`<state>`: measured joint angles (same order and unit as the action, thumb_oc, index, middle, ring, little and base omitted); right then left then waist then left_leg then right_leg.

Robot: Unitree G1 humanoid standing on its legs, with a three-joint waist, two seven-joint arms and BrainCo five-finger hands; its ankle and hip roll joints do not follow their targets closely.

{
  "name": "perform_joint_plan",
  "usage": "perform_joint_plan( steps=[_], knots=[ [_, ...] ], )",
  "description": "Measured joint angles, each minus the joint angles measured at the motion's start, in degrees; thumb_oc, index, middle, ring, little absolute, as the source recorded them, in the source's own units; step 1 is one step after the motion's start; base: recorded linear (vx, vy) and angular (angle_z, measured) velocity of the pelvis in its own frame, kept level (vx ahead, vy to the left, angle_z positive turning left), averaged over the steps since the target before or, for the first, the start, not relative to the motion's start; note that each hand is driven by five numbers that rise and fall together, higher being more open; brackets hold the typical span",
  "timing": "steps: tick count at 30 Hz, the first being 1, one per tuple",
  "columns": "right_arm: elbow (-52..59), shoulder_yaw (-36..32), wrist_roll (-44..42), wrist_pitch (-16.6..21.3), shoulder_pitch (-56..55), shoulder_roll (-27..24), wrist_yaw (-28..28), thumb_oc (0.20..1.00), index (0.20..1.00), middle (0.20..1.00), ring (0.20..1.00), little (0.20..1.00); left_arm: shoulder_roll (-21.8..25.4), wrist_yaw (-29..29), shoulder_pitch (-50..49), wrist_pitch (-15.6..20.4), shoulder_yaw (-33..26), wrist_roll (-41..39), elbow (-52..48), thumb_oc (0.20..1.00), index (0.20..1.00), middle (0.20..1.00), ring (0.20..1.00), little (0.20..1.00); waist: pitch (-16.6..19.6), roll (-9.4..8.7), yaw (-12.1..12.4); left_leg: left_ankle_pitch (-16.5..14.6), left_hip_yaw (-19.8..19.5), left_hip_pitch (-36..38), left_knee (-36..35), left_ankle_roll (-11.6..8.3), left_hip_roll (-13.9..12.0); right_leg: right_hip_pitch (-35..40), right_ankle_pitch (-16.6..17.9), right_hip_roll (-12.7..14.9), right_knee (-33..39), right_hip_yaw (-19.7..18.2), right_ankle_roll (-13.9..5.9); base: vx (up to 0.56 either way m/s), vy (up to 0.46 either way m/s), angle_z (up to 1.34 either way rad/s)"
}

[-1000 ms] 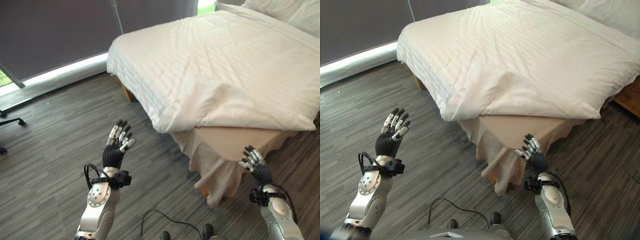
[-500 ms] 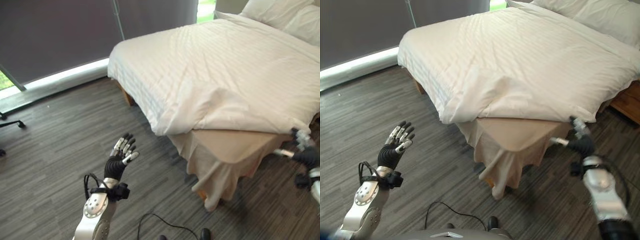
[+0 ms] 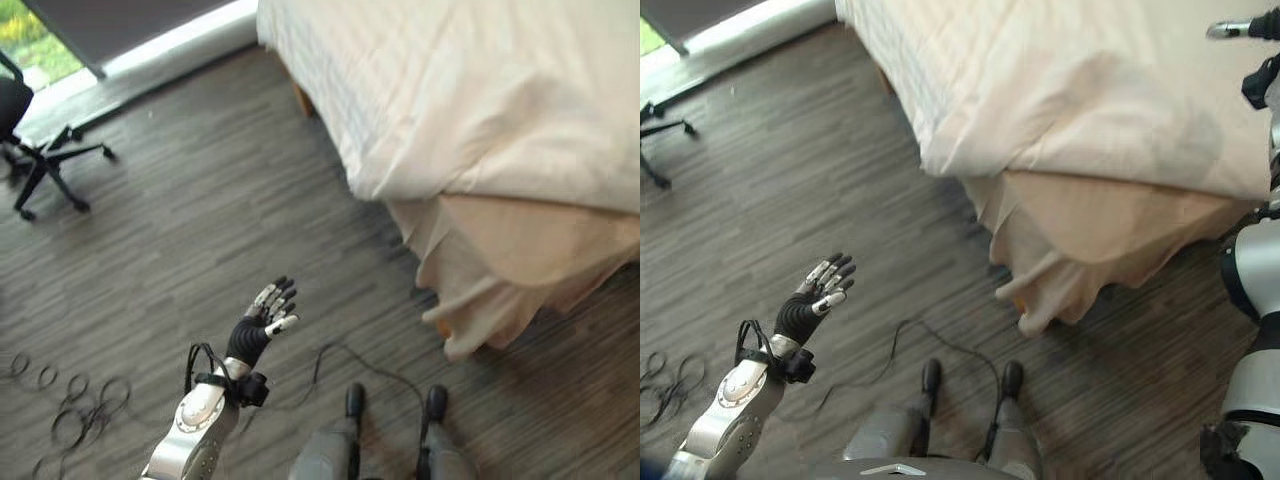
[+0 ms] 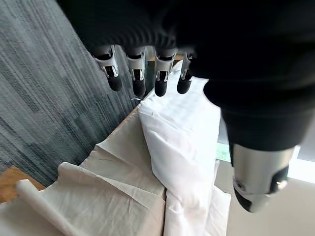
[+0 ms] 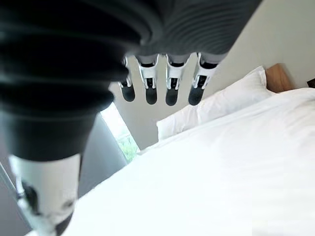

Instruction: Making the bed.

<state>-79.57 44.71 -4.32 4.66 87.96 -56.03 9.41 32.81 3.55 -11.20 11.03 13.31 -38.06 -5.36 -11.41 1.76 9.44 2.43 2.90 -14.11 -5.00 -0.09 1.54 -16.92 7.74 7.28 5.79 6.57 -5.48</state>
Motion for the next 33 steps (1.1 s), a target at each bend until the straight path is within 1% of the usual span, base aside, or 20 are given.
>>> perform_joint_plan(
  steps=[1, 3, 5, 8, 9, 12, 14, 15, 16, 17, 18, 21, 25, 27, 29, 30, 31, 33],
  knots=[
    [0.07, 1.44, 0.10, -0.42, 0.85, 0.07, 0.11, 1.000, 1.000, 1.000, 1.000, 1.000, 0.16, -0.06, 0.26, 0.23, -0.32, -0.01, -0.51, 1.000, 1.000, 1.000, 1.000, 1.000, -0.37, 0.36, 0.23, 0.00, 0.06, -1.69, 0.10, 0.00, -0.06, -1.64, 0.00, 0.01, 0.12, 0.20, 0.01, 0.03, -0.069, -0.03],
    [0.05, 2.00, 1.05, -0.49, 2.61, -0.32, 0.29, 1.000, 1.000, 1.000, 1.000, 1.000, 0.29, -0.03, 1.08, 0.42, -0.14, 0.01, -0.63, 1.000, 1.000, 1.000, 1.000, 1.000, -1.30, 0.53, -0.09, 0.33, 0.01, -3.97, 0.09, -0.18, 0.02, -3.96, 0.44, -0.03, -0.02, 0.06, 0.28, 0.04, -0.063, 0.00],
    [-0.22, 2.73, 1.75, -0.76, 2.61, -0.35, 0.21, 1.000, 1.000, 1.000, 1.000, 1.000, 0.13, -0.02, 1.82, 0.08, 0.06, 0.01, -0.78, 1.000, 1.000, 1.000, 1.000, 1.000, -2.10, 1.30, 0.36, 0.49, -0.15, -4.55, 0.12, -0.18, -0.29, -4.40, 0.46, -0.21, 0.01, 0.36, 0.30, 0.05, -0.059, 0.02],
    [0.04, 3.47, 2.09, -0.85, 5.65, -0.95, 0.76, 1.000, 1.000, 1.000, 1.000, 1.000, 0.56, -0.03, 2.47, 0.54, -0.18, 0.00, -1.65, 1.000, 1.000, 1.000, 1.000, 1.000, -3.10, 2.06, 0.29, 0.53, -0.13, -6.28, 0.11, -0.16, -0.28, -6.16, 0.51, -0.23, -0.01, 0.47, 0.35, 0.05, -0.047, 0.01],
    [-0.17, 4.68, 2.20, -0.90, 6.30, -1.09, 1.41, 1.000, 1.000, 1.000, 1.000, 1.000, 0.53, -0.03, 2.79, 0.79, -0.13, 0.00, -1.62, 1.000, 1.000, 1.000, 1.000, 1.000, -3.38, 2.53, 0.33, 0.53, -0.28, -7.32, 0.21, -0.16, -0.36, -7.12, 0.56, -0.30, -0.01, 0.62, 0.41, 0.07, -0.048, 0.01],
    [-0.18, 7.91, 3.34, -1.12, 9.82, -1.56, 1.91, 1.000, 1.000, 1.000, 1.000, 1.000, 0.47, -0.23, 3.18, 1.21, -0.16, 0.00, -1.51, 1.000, 1.000, 1.000, 1.000, 1.000, -3.48, 2.83, 0.40, 0.63, -0.25, -10.39, 0.28, -0.20, -0.31, -10.13, 0.64, -0.25, -0.01, 0.68, 0.50, 0.03, -0.018, 0.00],
    [-0.09, 8.50, 3.64, -1.14, 11.89, -1.59, 2.16, 1.000, 1.000, 1.000, 1.000, 1.000, -0.26, -0.53, 4.17, 1.20, 0.15, 0.00, -0.68, 1.000, 1.000, 1.000, 1.000, 1.000, -3.75, 3.23, 0.53, 0.80, -0.22, -11.79, 0.34, -0.24, -0.38, -11.61, 0.88, -0.30, -0.01, 0.67, 0.71, 0.04, -0.017, 0.00],
    [-0.05, 10.70, 3.77, -1.18, 13.51, -1.60, 2.45, 1.000, 1.000, 1.000, 1.000, 1.000, -0.55, -0.81, 4.44, 1.65, 0.31, 0.01, -0.58, 1.000, 1.000, 1.000, 1.000, 1.000, -3.73, 3.40, 0.85, 0.79, -0.22, -13.06, 0.87, -0.25, -0.38, -12.69, 1.21, -0.31, -0.02, 0.73, 0.90, 0.03, -0.016, -0.05],
    [-0.03, 12.72, 3.80, -1.12, 15.32, -1.63, 2.59, 1.000, 1.000, 1.000, 1.000, 1.000, -0.68, -0.85, 4.51, 2.10, 0.30, 0.01, -0.55, 1.000, 1.000, 1.000, 1.000, 1.000, -3.72, 3.42, 0.94, 0.79, -0.20, -14.38, 1.30, -0.25, -0.40, -13.85, 1.58, -0.35, -0.02, 0.72, 1.01, 0.03, -0.016, -0.05],
    [0.28, 13.10, 3.78, -0.93, 16.89, -1.93, 2.79, 1.000, 1.000, 1.000, 1.000, 1.000, -0.93, -1.02, 4.95, 2.18, 0.53, 0.01, -0.52, 1.000, 1.000, 1.000, 1.000, 1.000, -3.75, 3.44, 1.11, 0.79, -0.12, -15.84, 1.36, -0.24, -0.42, -15.34, 1.60, -0.32, -0.02, 0.68, 1.02, 0.04, -0.007, -0.04],
    [0.97, 13.33, 3.71, -0.77, 19.24, -2.66, 3.52, 1.000, 1.000, 1.000, 1.000, 1.000, -1.58, -1.17, 6.53, 2.49, 0.99, 0.02, -0.56, 1.000, 1.000, 1.000, 1.000, 1.000, -3.88, 3.41, 1.41, 0.79, -0.16, -19.04, 2.47, -0.24, -0.43, -18.04, 2.23, -0.33, -0.03, 0.63, 1.37, 0.00, 0.000, 0.00],
    [0.90, 12.87, 3.13, -0.51, 19.89, -3.38, 4.15, 1.000, 1.000, 1.000, 1.000, 1.000, -3.32, -1.70, 9.70, 2.68, 2.05, 0.05, -0.51, 1.000, 1.000, 1.000, 1.000, 1.000, -4.20, 3.34, 1.83, 0.98, -0.38, -23.25, 3.46, -0.38, -0.44, -21.64, 2.72, -0.33, -0.04, 0.61, 1.38, 0.01, 0.006, 0.04],
    [0.94, 11.62, 1.68, -0.26, 19.39, -3.39, 4.75, 1.000, 1.000, 1.000, 1.000, 1.000, -3.95, -2.92, 11.66, 2.86, 2.13, 0.07, -0.55, 1.000, 1.000, 1.000, 1.000, 1.000, -6.15, 3.38, 1.85, 0.96, -0.20, -25.26, 4.17, -0.40, -0.57, -23.39, 3.14, -0.44, -0.06, 0.39, 1.56, 0.02, 0.031, -0.01],
    [0.99, 7.65, 1.38, 0.89, 18.35, -3.60, 6.06, 1.000, 1.000, 1.000, 1.000, 1.000, -3.95, -3.35, 11.66, 4.01, 1.80, 0.11, -0.72, 1.000, 1.000, 1.000, 1.000, 1.000, -6.27, 3.23, 1.67, 0.81, -0.45, -27.39, 5.17, -0.55, -0.53, -24.92, 3.46, -0.43, -0.07, 0.53, 1.63, 0.02, 0.055, 0.02],
    [0.99, 5.01, 1.04, 1.30, 18.21, -3.70, 6.71, 1.000, 1.000, 1.000, 1.000, 1.000, -3.95, -3.55, 12.01, 4.01, 1.77, 0.14, -0.55, 1.000, 1.000, 1.000, 1.000, 1.000, -6.28, 3.22, 1.76, 0.86, -0.53, -28.69, 5.43, -0.56, -0.46, -26.02, 3.57, -0.33, -0.07, 0.52, 1.64, 0.01, 0.033, 0.04],
    [0.97, 4.84, 1.05, 1.37, 18.18, -3.70, 6.73, 0.586, 0.586, 0.586, 0.586, 0.586, -3.95, -3.67, 12.11, 4.01, 1.80, 0.18, -0.53, 1.000, 1.000, 1.000, 1.000, 1.000, -6.31, 3.16, 1.75, 0.86, -0.53, -28.83, 5.56, -0.56, -0.41, -26.12, 3.57, -0.28, -0.07, 0.50, 1.64, 0.01, 0.045, 0.01],
    [0.94, 4.91, 1.11, 1.40, 18.18, -3.70, 6.59, 0.200, 0.200, 0.200, 0.200, 0.200, -3.96, -3.72, 12.13, 4.01, 1.83, 0.19, -0.57, 1.000, 1.000, 1.000, 1.000, 1.000, -6.32, 3.15, 1.81, 0.86, -0.49, -28.79, 5.67, -0.56, -0.40, -26.07, 3.63, -0.27, -0.07, 0.44, 1.66, 0.01, 0.045, 0.00],
    [0.53, 5.35, 1.27, 1.67, 17.76, -3.67, 6.35, 0.200, 0.200, 0.200, 0.200, 0.200, -3.96, -3.74, 12.19, 4.81, 1.52, 0.19, -0.61, 1.000, 1.000, 1.000, 1.000, 1.000, -6.31, 3.14, 1.82, 0.84, -0.54, -28.72, 6.20, -0.56, -0.36, -25.70, 3.95, -0.22, -0.07, 0.43, 1.67, 0.00, 0.041, 0.00]
  ],
)
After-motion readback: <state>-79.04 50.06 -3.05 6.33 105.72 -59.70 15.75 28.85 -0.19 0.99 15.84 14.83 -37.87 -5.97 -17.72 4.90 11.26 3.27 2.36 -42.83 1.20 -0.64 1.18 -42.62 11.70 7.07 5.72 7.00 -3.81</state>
